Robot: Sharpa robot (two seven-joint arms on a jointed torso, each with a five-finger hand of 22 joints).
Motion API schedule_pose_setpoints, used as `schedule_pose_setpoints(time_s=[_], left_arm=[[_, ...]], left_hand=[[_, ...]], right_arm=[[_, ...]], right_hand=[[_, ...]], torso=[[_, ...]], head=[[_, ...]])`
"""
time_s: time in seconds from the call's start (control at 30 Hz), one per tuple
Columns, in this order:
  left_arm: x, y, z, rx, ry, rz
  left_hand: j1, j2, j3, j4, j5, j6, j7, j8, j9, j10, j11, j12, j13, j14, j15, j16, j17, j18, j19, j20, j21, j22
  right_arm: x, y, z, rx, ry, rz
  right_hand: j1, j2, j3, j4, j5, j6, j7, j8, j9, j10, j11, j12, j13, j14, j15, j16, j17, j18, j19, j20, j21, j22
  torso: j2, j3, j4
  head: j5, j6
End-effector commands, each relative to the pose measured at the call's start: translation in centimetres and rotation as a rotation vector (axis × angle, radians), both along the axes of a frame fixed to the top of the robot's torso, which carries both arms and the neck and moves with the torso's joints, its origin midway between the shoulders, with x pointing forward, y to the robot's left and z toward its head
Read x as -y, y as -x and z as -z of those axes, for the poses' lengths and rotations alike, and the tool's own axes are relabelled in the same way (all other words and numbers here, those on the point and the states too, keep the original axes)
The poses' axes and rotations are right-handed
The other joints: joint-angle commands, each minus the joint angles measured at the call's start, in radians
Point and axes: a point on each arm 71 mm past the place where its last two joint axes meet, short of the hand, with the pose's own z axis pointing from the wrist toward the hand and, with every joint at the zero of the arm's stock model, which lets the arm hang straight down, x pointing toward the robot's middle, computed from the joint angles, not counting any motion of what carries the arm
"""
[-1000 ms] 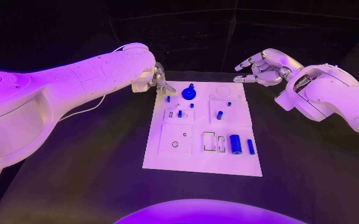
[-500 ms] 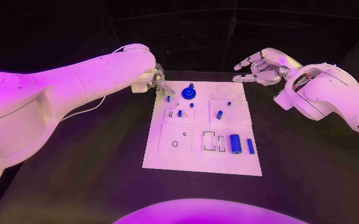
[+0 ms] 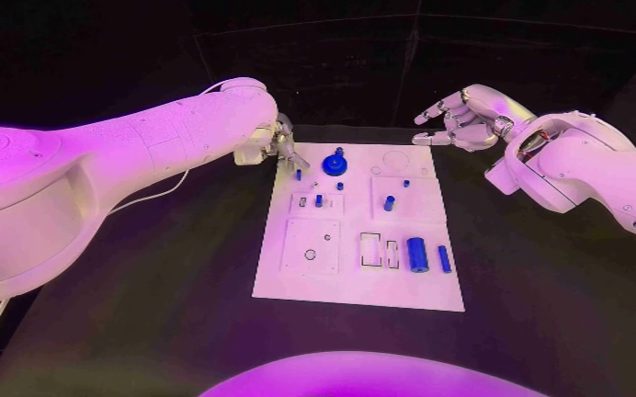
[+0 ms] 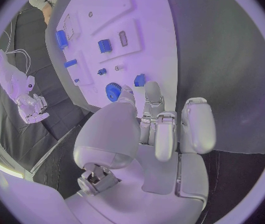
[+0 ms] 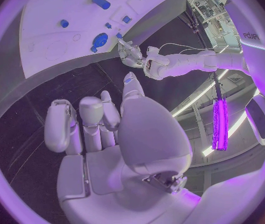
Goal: Assemble the parts on the task board
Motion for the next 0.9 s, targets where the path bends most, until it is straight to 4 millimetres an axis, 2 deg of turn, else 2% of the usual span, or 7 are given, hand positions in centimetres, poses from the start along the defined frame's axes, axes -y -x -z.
schedule_pose_setpoints(time_s=[0.03, 0.57, 0.9], left_arm=[[0.30, 0.11, 0.04, -0.019, 0.004, 0.025], [0.53, 0.17, 0.39, -0.026, 0.002, 0.030], [0.63, 0.10, 0.37, -0.011, 0.010, 0.026]], left_hand=[[0.013, 0.001, 0.001, -0.008, 0.002, 0.011, 0.000, -0.006, -0.002, 0.006, 0.001, 0.003, -0.002, 0.106, 0.000, 0.003, 0.263, -0.001, 0.008, -0.001, 0.004, 0.002], [0.020, 0.007, 0.003, -0.010, 0.002, 0.015, 0.000, -0.007, -0.006, 0.007, 0.001, 0.002, -0.003, 0.106, 0.001, 0.003, 0.263, -0.001, 0.008, -0.001, 0.005, 0.004], [0.052, 0.039, 0.018, -0.022, 0.002, 0.026, -0.001, -0.011, -0.018, 0.010, 0.000, 0.001, -0.007, 0.106, 0.000, 0.003, 0.263, -0.001, 0.007, -0.002, 0.004, 0.005]], right_arm=[[-0.15, 0.01, -0.15, 0.004, 0.000, -0.013], [-0.25, 0.00, -0.15, 0.004, 0.000, -0.015], [-0.26, -0.01, -0.15, 0.005, -0.001, -0.015]], right_hand=[[0.003, 0.010, -0.005, 0.000, 0.007, -0.003, -0.001, 0.002, -0.001, -0.004, 0.001, -0.003, 0.001, 0.001, -0.001, -0.004, 0.001, 0.008, -0.005, -0.002, -0.004, -0.001], [0.004, 0.011, -0.005, 0.000, 0.009, -0.003, -0.001, 0.003, -0.001, -0.003, 0.001, -0.002, 0.002, 0.001, -0.001, -0.004, 0.002, 0.008, -0.005, -0.002, -0.004, -0.001], [0.004, 0.011, -0.005, 0.000, 0.009, -0.003, -0.001, 0.003, -0.001, -0.003, 0.001, -0.002, 0.002, 0.001, -0.001, -0.004, 0.002, 0.008, -0.005, -0.002, -0.004, -0.001]], torso=[[0.000, -0.0004, -0.0010], [0.000, -0.0002, -0.0007], [0.000, 0.0002, 0.0000]], head=[[-0.001, -0.001], [-0.002, -0.003], [-0.004, -0.004]])
